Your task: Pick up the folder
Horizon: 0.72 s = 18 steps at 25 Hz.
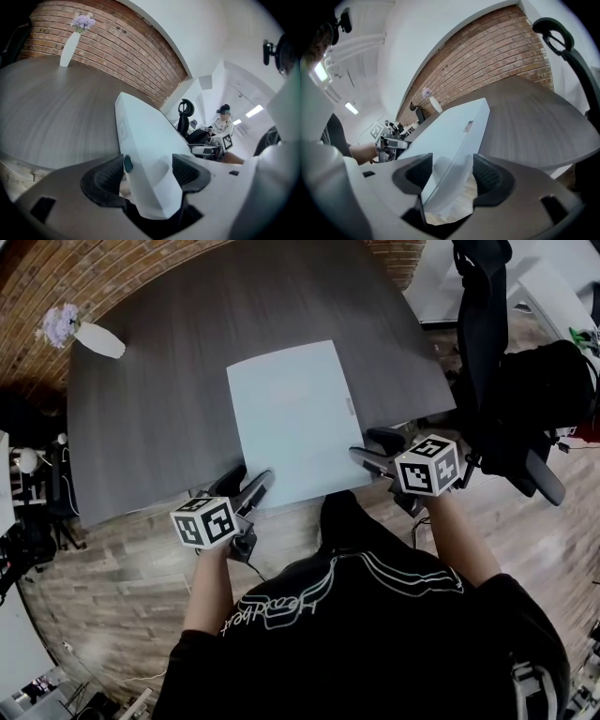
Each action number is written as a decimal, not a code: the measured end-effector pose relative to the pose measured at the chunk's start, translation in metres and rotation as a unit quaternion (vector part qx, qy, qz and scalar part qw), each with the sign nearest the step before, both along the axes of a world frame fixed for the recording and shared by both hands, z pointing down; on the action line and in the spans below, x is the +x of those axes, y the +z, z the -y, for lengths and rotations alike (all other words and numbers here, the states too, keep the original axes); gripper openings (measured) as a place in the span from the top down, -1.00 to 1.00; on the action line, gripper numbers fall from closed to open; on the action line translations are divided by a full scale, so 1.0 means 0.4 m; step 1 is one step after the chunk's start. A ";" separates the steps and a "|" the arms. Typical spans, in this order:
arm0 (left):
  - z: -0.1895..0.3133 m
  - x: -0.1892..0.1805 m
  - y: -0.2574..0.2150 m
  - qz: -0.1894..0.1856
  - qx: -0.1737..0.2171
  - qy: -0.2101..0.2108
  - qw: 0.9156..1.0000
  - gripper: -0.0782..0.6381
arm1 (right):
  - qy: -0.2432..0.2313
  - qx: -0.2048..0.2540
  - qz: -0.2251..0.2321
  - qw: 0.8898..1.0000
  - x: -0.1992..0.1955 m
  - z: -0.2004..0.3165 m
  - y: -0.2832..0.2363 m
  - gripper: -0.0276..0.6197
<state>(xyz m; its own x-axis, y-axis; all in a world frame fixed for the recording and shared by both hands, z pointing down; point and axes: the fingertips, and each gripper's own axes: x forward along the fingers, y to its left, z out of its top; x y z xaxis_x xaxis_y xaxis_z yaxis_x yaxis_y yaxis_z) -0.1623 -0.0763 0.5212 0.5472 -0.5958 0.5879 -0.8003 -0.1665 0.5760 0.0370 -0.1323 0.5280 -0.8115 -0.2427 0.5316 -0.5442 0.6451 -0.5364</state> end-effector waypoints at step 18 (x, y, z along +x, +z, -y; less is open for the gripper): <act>-0.098 0.050 0.057 -0.096 -0.018 0.097 0.991 -0.29 | -0.067 -0.149 0.114 0.980 -0.006 -0.150 0.072 -0.07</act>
<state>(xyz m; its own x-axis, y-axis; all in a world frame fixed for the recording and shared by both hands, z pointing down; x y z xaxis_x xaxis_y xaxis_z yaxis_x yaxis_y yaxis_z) -0.1423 -0.0372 0.5439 0.7527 -0.4485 0.4819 -0.6310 -0.2828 0.7224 0.0345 -0.0721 0.5567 -0.9315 0.0122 0.3636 -0.3093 0.4995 -0.8092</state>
